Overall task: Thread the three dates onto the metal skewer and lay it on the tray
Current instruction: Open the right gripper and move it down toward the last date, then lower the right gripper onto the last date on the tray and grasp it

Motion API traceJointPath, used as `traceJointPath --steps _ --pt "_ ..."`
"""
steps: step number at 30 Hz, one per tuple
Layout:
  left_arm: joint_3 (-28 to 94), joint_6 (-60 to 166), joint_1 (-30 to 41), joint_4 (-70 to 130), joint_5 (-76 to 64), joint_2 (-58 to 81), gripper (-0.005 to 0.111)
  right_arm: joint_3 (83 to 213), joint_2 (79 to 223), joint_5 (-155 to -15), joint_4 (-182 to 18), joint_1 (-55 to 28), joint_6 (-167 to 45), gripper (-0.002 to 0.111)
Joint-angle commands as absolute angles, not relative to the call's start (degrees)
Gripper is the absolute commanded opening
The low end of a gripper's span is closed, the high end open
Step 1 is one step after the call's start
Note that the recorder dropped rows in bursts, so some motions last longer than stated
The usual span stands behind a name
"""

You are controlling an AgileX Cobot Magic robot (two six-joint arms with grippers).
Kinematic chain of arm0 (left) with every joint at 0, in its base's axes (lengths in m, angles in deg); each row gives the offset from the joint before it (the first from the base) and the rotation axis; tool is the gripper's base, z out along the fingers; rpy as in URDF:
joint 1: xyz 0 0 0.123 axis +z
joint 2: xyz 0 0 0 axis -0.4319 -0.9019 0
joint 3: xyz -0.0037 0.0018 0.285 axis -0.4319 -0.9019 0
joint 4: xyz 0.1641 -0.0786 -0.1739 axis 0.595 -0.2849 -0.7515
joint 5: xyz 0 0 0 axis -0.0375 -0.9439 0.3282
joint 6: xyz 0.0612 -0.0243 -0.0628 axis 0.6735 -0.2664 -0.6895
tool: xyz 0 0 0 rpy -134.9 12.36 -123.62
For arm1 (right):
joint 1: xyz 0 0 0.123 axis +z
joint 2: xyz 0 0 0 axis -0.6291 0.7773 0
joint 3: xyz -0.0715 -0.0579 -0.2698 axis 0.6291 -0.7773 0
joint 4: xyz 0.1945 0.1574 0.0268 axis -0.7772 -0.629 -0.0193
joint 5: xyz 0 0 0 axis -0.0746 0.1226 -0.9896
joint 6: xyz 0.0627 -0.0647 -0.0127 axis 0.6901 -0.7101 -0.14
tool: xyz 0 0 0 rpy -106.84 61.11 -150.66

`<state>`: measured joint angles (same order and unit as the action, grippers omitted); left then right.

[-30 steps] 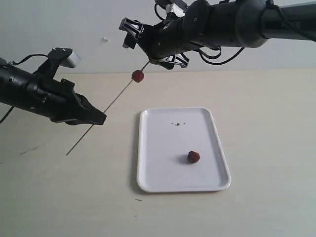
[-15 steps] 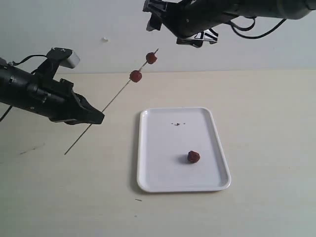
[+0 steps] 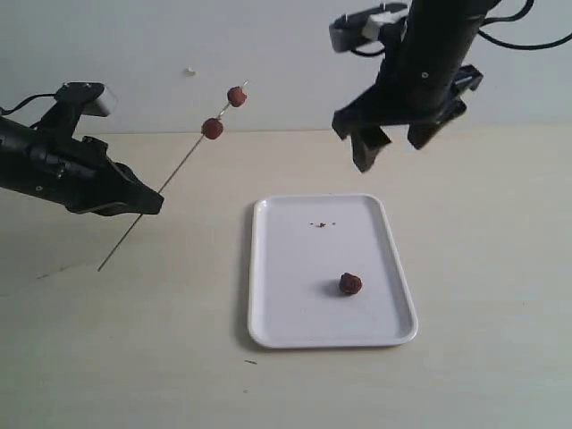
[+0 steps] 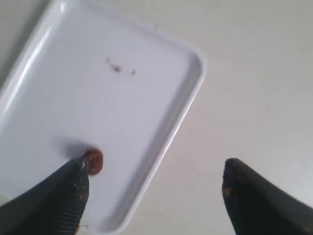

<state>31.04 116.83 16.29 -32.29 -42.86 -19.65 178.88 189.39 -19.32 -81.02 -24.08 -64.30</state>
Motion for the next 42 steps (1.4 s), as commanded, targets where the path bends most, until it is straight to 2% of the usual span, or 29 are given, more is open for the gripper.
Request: traceJointPath --steps 1,5,8,10,15,27,42 --pt "31.0 115.5 17.1 -32.5 -43.2 -19.1 0.000 175.3 190.1 -15.0 -91.5 -24.3 -74.3 0.072" --pt "31.0 115.5 17.0 -32.5 -43.4 -19.1 0.000 169.3 190.4 -15.3 -99.8 -24.3 -87.4 0.072" --pt "31.0 115.5 17.0 -32.5 -43.4 -19.1 0.000 165.2 190.4 -19.6 -97.8 -24.3 -92.1 0.072" --pt "31.0 115.5 17.0 -32.5 -43.4 -19.1 0.000 162.9 190.4 -23.9 -94.9 -24.3 -89.1 0.072" --pt "31.0 115.6 17.0 -33.4 -43.3 -19.1 0.000 161.1 191.2 -37.3 -94.7 -24.4 -64.3 0.072" --pt "31.0 116.1 17.0 -33.8 -42.8 -19.1 0.000 157.0 195.8 -42.5 -101.5 -24.3 -57.0 0.071" --pt "31.0 116.1 17.0 -35.0 -41.9 -19.1 0.000 153.5 195.9 -46.0 -100.4 -22.9 -52.9 0.070"
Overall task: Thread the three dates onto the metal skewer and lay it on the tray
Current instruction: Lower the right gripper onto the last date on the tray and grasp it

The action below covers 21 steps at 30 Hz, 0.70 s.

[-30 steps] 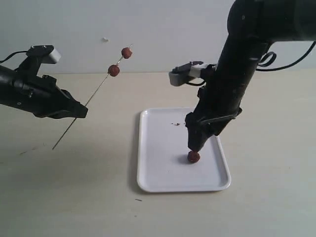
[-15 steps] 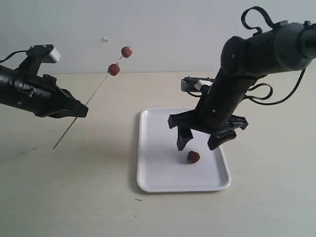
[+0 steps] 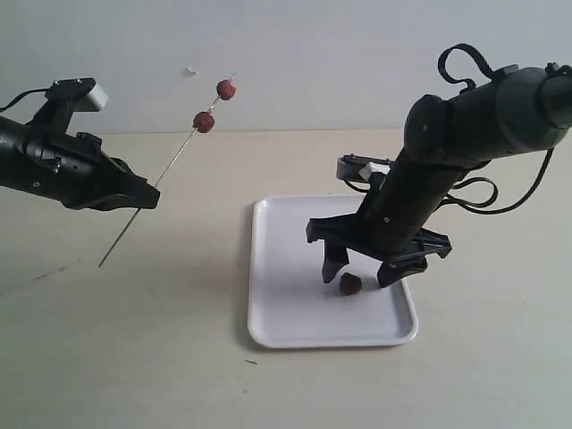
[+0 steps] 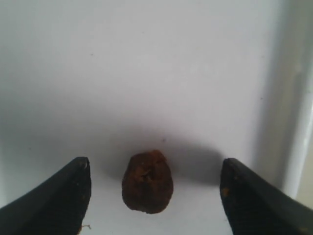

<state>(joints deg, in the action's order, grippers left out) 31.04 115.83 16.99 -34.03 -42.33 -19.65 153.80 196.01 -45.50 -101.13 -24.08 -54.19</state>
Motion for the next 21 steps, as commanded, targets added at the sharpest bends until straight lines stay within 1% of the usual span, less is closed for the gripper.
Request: traceJointPath --steps 1,5,9,16,21 --pt "31.0 116.1 17.0 -35.0 -41.9 -19.1 0.000 153.5 195.9 -46.6 -99.6 -22.2 -52.1 0.070" --pt "31.0 116.1 17.0 -35.2 -41.9 -19.1 0.000 153.5 195.9 -49.2 -94.3 -19.7 -44.8 0.070" --pt "31.0 116.1 17.0 -35.1 -42.0 -19.1 0.000 153.5 195.9 -48.1 -89.3 -19.5 -37.9 0.070" --pt "31.0 116.1 17.0 -35.1 -42.1 -19.1 0.000 153.5 195.9 -47.4 -85.2 -19.0 -31.9 0.070" --pt "31.0 116.1 17.0 -35.3 -42.1 -19.1 0.000 153.7 195.9 -47.4 -85.1 -17.9 -30.2 0.065"
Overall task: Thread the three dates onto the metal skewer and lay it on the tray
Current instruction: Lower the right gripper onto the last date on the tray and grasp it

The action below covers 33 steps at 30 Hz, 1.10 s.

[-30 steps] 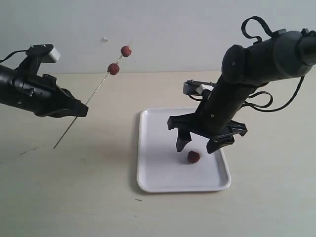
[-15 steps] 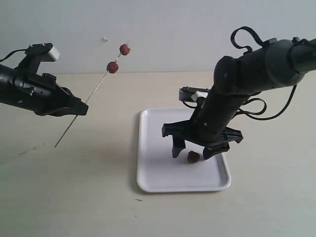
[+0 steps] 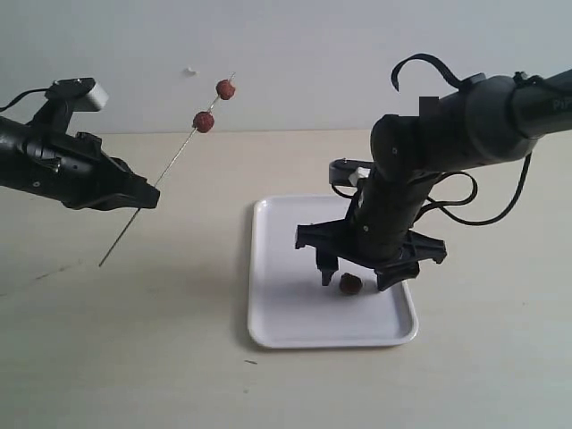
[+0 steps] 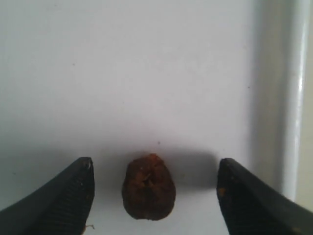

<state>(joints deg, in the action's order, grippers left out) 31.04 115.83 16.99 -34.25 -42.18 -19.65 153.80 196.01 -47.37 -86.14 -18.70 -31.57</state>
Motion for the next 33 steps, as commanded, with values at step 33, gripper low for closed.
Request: traceJointPath --steps 33 --pt "31.0 116.1 17.0 -35.3 -42.1 -19.1 0.000 153.7 195.9 -46.6 -81.8 -17.7 -27.2 0.029"
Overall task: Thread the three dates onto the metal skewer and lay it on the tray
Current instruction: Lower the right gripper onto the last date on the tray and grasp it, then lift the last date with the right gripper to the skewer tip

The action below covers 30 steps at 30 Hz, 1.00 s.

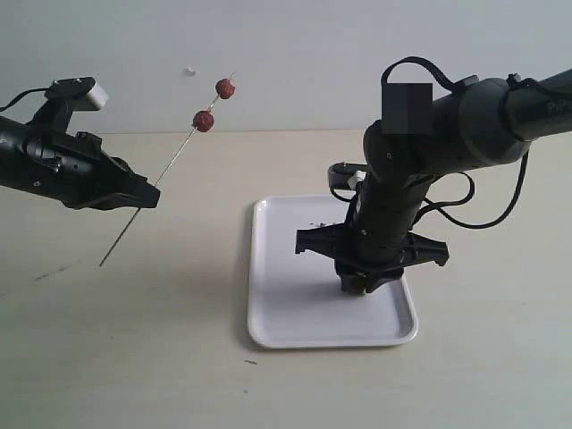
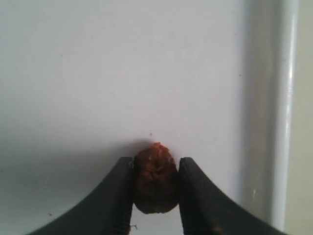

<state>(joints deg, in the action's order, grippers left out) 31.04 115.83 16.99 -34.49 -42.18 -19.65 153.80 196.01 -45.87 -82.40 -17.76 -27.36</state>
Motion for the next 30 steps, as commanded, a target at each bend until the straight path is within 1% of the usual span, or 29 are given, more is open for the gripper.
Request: traceJointPath --steps 1,8,15,19,26,30 --pt "31.0 116.1 17.0 -35.3 -42.1 -19.1 0.000 153.7 195.9 -47.0 -81.8 -17.7 -27.2 0.029" --pt "31.0 116.1 17.0 -35.3 -42.4 -19.1 0.000 153.7 195.8 -50.6 -81.8 -17.7 -27.7 0.029" --pt "31.0 116.1 17.0 -34.2 -47.0 -19.1 0.000 153.7 193.9 -57.0 -81.4 -18.9 -27.7 0.029" --pt "31.0 116.1 17.0 -30.3 -51.9 -19.2 0.000 153.8 191.2 -59.6 -81.8 -21.2 -27.7 0.028" --pt "31.0 116.1 16.9 -27.4 -52.9 -19.3 0.000 153.9 185.0 -60.0 -81.8 -26.8 -28.0 0.028" --pt "31.0 119.2 16.9 -27.4 -54.6 -19.3 0.000 153.9 181.9 -60.1 -87.6 -29.2 -32.9 0.028"
